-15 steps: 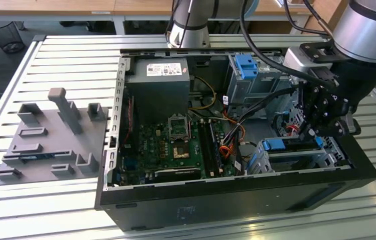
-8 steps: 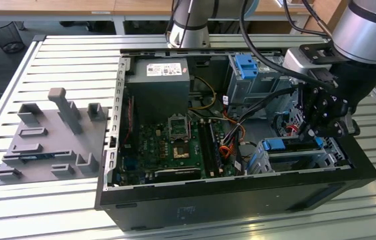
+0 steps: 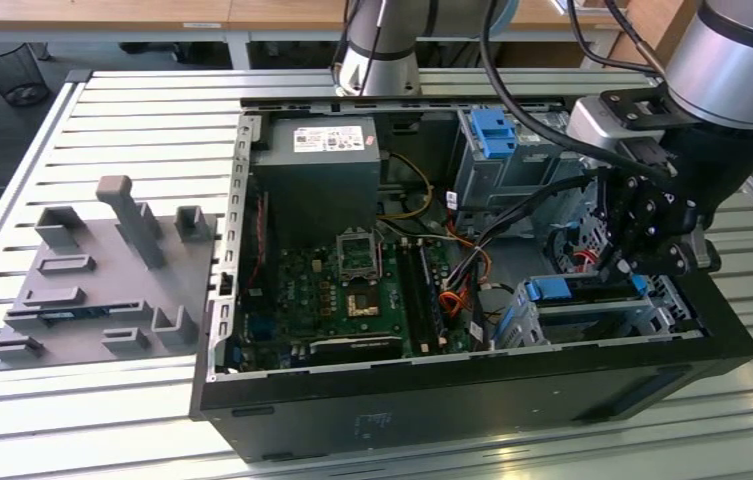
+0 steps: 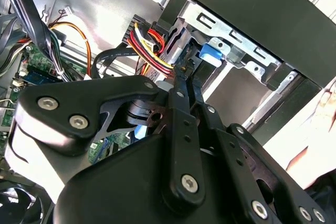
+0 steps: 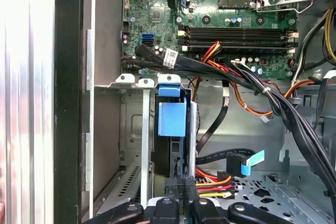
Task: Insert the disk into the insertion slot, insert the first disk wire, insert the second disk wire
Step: 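Insert the first disk wire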
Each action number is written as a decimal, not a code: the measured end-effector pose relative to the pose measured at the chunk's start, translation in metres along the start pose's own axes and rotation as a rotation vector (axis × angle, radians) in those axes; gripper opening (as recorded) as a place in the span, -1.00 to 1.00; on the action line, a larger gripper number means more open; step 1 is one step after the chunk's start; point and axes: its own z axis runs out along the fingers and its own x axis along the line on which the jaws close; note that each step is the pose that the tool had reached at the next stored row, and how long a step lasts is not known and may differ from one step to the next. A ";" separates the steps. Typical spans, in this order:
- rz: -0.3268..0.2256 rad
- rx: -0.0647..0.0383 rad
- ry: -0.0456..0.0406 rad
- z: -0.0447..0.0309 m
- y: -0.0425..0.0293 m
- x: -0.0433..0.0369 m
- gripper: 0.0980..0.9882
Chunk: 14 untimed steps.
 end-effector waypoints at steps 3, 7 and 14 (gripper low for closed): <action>0.000 0.000 -0.0006 0.0007 0.0000 0.0001 -0.84; 0.000 0.000 -0.0007 0.0027 0.0001 0.0001 -0.84; 0.000 0.000 -0.0006 0.0045 0.0002 0.0001 -0.84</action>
